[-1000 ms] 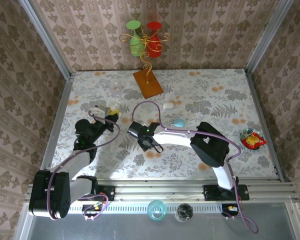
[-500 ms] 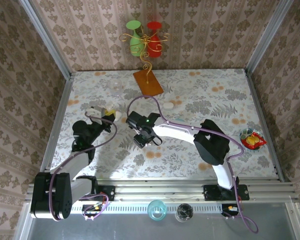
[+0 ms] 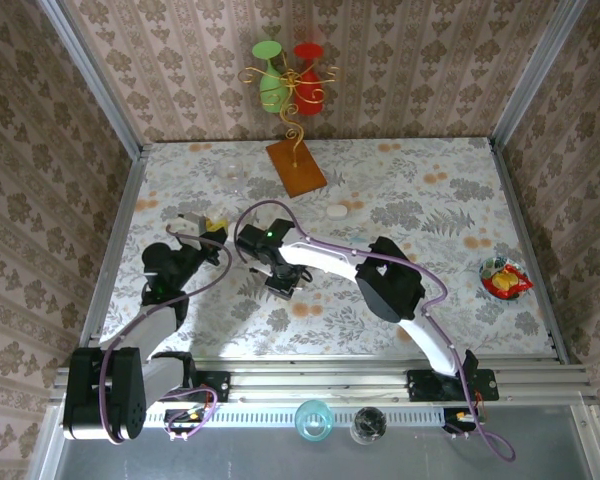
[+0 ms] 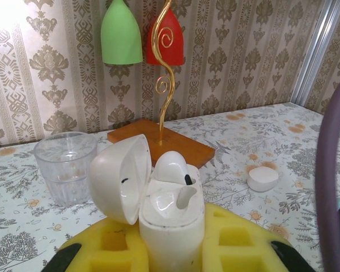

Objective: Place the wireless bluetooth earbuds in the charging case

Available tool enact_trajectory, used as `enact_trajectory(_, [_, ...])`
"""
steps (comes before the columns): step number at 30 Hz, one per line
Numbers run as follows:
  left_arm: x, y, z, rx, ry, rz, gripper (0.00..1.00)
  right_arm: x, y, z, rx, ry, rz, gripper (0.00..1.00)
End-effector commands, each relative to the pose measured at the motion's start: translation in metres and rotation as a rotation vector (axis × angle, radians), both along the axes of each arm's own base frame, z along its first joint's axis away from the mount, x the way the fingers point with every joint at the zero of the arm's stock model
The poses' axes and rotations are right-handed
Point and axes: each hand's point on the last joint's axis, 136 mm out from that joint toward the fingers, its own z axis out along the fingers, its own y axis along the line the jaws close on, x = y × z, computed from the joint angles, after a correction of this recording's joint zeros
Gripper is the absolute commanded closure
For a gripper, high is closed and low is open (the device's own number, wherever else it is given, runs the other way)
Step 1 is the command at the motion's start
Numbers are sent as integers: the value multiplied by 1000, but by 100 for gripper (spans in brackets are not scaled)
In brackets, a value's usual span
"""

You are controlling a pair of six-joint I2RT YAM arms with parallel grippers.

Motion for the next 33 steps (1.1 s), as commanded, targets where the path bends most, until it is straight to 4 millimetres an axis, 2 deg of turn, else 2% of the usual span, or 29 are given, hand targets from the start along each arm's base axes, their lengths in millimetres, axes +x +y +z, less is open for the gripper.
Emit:
enact_trajectory(1, [-4,0,12,-16,-47,-14,100,-9,-16,-7,-132,39,60,47])
enact_trajectory(6, [-4,1,11,-14,-46,-12,100,-8,-11,-13,-128,39,60,52])
enact_trajectory(8, [-5,1,11,-15,-46,-10,100,-8,-11,-16,-131,43,57,57])
enact_trajectory(15, [-5,0,9,-13,-42,-18,100,-6,-11,-25,-147,42,48,63])
enact_trajectory(20, [-6,-2,8,-12,-42,-29,100,0,-15,-28,-177,13,36,73])
enact_trajectory(26, [-6,-2,7,-8,-46,-34,100,3,-10,-20,-129,-6,1,77])
enact_trajectory(33, [-5,-1,9,-16,-61,-28,100,19,-7,13,88,-60,-153,76])
